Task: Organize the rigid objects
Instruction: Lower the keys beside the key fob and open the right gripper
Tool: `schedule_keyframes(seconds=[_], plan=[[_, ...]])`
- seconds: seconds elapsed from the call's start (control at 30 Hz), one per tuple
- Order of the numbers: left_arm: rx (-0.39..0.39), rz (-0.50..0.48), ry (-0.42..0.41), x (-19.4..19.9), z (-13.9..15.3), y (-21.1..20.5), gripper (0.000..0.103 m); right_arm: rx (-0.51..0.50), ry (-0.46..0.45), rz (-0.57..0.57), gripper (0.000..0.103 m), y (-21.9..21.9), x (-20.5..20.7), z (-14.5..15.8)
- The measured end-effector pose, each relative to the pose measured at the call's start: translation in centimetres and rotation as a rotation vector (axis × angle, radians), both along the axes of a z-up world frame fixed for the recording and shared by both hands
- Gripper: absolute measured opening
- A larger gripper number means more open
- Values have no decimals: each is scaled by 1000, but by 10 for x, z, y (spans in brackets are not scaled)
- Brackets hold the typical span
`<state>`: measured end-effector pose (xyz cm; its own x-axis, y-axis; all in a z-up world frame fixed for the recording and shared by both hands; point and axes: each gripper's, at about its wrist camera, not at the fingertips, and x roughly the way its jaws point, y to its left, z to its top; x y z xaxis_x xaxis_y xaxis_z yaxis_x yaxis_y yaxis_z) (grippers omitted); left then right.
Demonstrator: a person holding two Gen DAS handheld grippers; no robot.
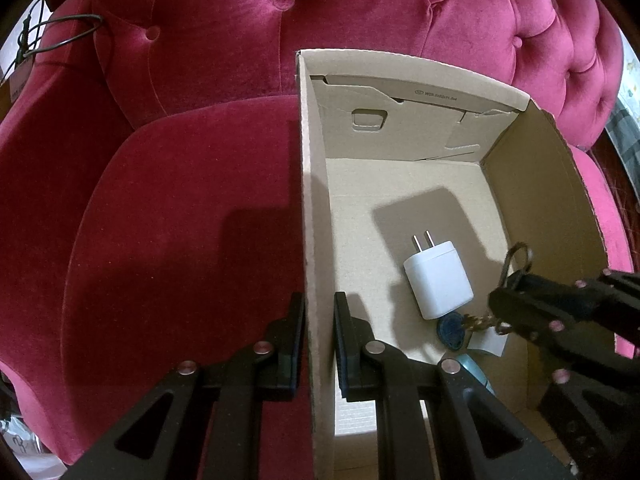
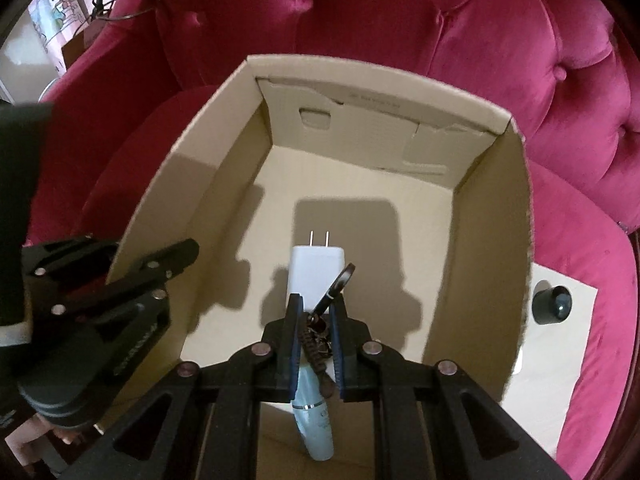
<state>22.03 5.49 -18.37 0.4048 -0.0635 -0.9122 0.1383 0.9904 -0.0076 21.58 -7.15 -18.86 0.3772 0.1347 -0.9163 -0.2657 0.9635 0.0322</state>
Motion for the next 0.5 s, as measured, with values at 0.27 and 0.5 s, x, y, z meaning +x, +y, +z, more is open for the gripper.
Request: schedule_keyframes(seconds=[0.27,0.5], plan=[[-2,1,1,0,0,0,15,-13,52,0,13,0,4,-19],[-2,0,0,0,0,0,15,-12,60,-7,15,-2,7,-20]])
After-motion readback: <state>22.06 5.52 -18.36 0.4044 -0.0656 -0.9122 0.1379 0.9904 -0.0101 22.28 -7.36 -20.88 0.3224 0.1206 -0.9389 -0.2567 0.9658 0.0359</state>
